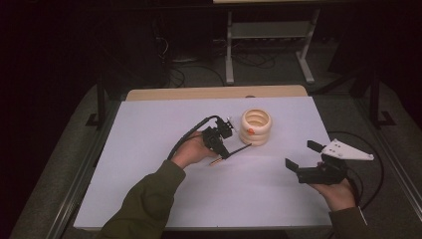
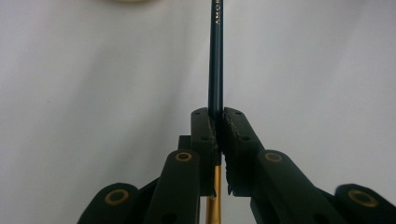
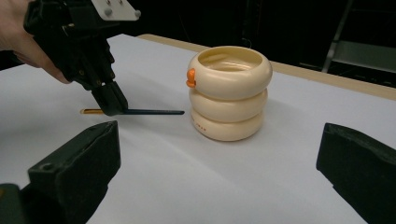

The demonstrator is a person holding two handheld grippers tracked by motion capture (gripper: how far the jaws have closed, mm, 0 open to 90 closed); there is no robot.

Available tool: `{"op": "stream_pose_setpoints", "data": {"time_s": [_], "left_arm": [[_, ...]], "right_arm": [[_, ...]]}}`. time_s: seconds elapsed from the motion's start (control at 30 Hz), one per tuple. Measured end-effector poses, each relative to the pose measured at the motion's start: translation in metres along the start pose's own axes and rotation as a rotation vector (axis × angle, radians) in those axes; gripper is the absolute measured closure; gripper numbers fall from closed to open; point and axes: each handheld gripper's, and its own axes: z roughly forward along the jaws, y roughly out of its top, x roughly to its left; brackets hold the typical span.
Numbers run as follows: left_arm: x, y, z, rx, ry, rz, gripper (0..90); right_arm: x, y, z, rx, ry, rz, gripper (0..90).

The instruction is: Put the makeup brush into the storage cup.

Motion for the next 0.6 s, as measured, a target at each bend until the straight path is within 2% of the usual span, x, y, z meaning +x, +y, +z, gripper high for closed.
{"op": "stream_pose_setpoints", "data": {"time_s": [0.17,0.2,0.23,0.27,0.43,0.47,0.5,0.6], "left_arm": [[-0.001,-0.002,-0.012,-0.051,-0.018,0.029,83.2],[-0.001,-0.003,-0.015,-0.071,-0.015,0.035,83.2],[-0.002,-0.006,-0.021,-0.112,-0.021,0.040,83.2],[-0.002,-0.006,-0.021,-0.112,-0.021,0.040,83.2],[-0.002,-0.014,-0.037,-0.199,-0.027,0.059,83.2],[-0.002,-0.014,-0.037,-0.199,-0.027,0.059,83.2],[-0.003,-0.017,-0.042,-0.240,-0.032,0.067,83.2],[-0.005,-0.023,-0.049,-0.284,-0.042,0.080,83.2]], "right_arm": [[0.000,0.002,-0.001,-0.006,0.000,-0.008,0.0],[0.000,0.002,-0.001,-0.006,0.000,-0.008,0.0],[0.001,0.003,-0.001,-0.009,0.002,-0.011,0.0],[0.001,0.004,-0.001,-0.008,0.003,-0.014,0.0],[0.003,0.006,0.001,-0.007,0.011,-0.021,0.0],[0.003,0.006,0.001,-0.007,0.011,-0.021,0.0],[0.003,0.007,0.001,-0.011,0.014,-0.031,0.0],[0.004,0.009,0.002,-0.017,0.027,-0.032,0.0]]}}
